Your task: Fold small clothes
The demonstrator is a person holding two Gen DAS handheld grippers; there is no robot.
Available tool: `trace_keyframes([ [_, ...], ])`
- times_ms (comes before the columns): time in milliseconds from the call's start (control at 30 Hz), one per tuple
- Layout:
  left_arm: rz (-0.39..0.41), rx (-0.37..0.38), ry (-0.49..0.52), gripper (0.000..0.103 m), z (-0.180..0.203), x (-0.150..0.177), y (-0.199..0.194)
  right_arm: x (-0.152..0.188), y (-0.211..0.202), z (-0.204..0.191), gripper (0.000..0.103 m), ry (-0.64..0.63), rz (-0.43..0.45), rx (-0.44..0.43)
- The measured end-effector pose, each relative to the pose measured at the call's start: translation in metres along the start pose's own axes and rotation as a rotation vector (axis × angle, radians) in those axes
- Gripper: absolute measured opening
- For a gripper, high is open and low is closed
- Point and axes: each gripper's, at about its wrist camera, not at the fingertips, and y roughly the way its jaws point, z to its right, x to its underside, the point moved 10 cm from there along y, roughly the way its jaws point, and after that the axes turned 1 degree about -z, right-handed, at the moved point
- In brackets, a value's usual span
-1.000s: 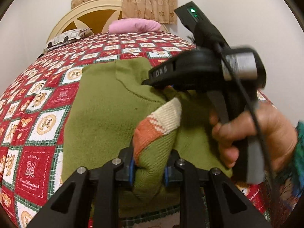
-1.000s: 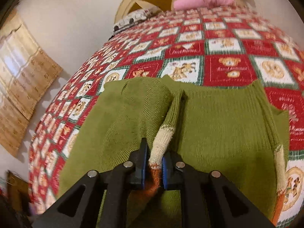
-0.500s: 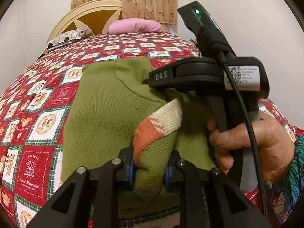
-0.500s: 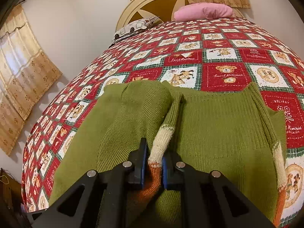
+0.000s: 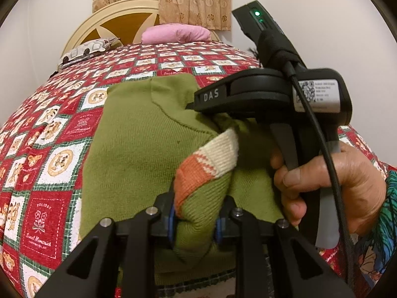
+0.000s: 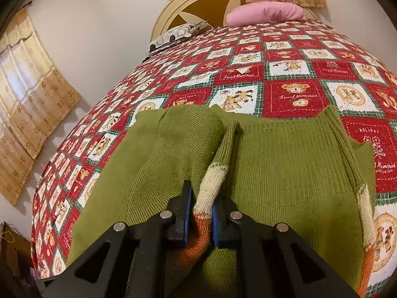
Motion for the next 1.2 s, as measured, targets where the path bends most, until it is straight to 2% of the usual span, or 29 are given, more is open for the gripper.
trace_keyframes([
  [67,-0.003,0.009,-0.008,0.025,-0.001,0.0,-0.001,-0.002,0.0,0.002,0.012,0.013,-0.019,-0.003],
  [200,-0.009,-0.015,0.005,0.025,0.0,-0.003,-0.003,-0.006,-0.005,-0.008,0.012,-0.064,-0.008,0.048],
  [333,0.019,-0.056,0.052,0.024,0.009,-0.009,-0.013,-0.019,-0.025,-0.01,0.011,-0.049,0.041,-0.008],
  [400,0.028,-0.052,0.053,0.024,0.014,-0.014,-0.018,-0.027,-0.034,-0.007,0.011,-0.044,0.056,-0.031],
  [567,0.019,-0.022,0.05,0.024,0.03,-0.022,-0.02,-0.03,-0.048,0.005,0.011,-0.072,0.063,0.003],
  [833,0.012,0.009,0.103,0.024,0.065,-0.025,-0.015,-0.032,-0.076,0.041,0.011,-0.041,0.094,0.031],
  [1200,-0.001,0.029,0.132,0.024,0.091,-0.026,-0.004,-0.03,-0.09,0.072,0.011,-0.027,0.108,0.054],
])
